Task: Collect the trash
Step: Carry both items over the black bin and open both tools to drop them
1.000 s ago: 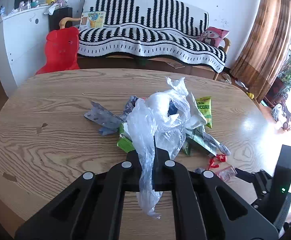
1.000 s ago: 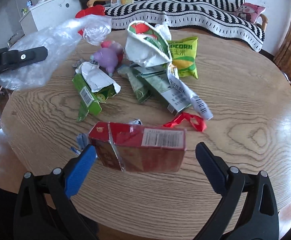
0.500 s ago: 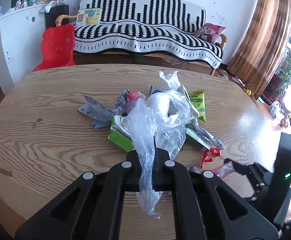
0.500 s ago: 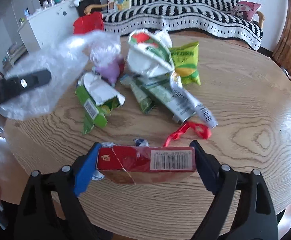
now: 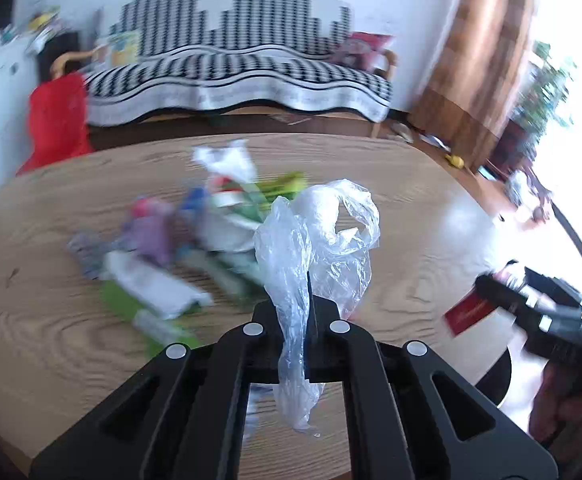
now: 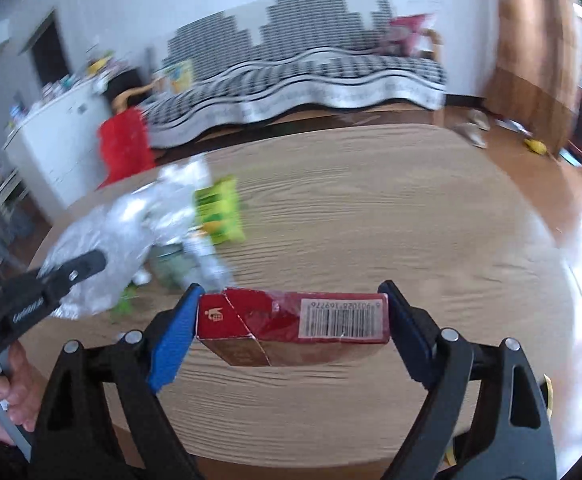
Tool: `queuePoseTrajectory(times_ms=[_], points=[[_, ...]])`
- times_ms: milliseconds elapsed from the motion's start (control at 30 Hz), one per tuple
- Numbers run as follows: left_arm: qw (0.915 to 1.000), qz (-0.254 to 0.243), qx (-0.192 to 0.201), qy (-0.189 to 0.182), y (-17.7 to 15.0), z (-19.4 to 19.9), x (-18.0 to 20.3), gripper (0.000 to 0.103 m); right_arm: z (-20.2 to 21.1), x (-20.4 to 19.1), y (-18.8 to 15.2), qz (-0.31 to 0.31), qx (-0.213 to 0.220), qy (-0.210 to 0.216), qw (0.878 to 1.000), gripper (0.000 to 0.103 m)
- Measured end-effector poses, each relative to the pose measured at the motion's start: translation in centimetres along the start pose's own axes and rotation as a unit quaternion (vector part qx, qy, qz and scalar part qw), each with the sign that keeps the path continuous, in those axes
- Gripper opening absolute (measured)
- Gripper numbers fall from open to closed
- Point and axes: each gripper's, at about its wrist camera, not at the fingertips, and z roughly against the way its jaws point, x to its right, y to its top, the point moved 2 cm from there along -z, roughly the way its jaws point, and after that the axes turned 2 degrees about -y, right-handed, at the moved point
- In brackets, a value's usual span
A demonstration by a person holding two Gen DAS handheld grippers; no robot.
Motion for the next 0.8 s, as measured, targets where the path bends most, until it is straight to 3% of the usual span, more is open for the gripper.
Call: queuePoseTrajectory(times_ms=[167,300,400,533,800], points=[[0.9975,-0.046,-0.009,-0.053,-0.3,-2.2,7.7,0.003,2.9,10.3,-0.9,-0.065,0.011,-0.067,0.996,0.085],[0.9894,-0.096,-0.023,-0.107,-2.0,-4.4,15.5,0.003,5.1,17.1,-3.0,-0.109,0.010,-0.113,0.988,0.085],[0.9775,-0.136,-0.048,-0.155,-4.2,-6.5,22.0,0.003,6.7,21.5,-4.9,-0.141,0.007,-0.143,0.980,0.085],[0.9538,-0.184,-0.100,-0.215,-8.4,-10.1,30.2,0.003,8.5,26.5,-7.8,-0.171,-0.003,-0.170,0.970,0.085],[0.9270,-0.242,-0.169,-0.231,-14.4,-16.4,37.3,0.003,8.6,32.7,-12.6,-0.201,-0.047,-0.189,0.960,0.085]])
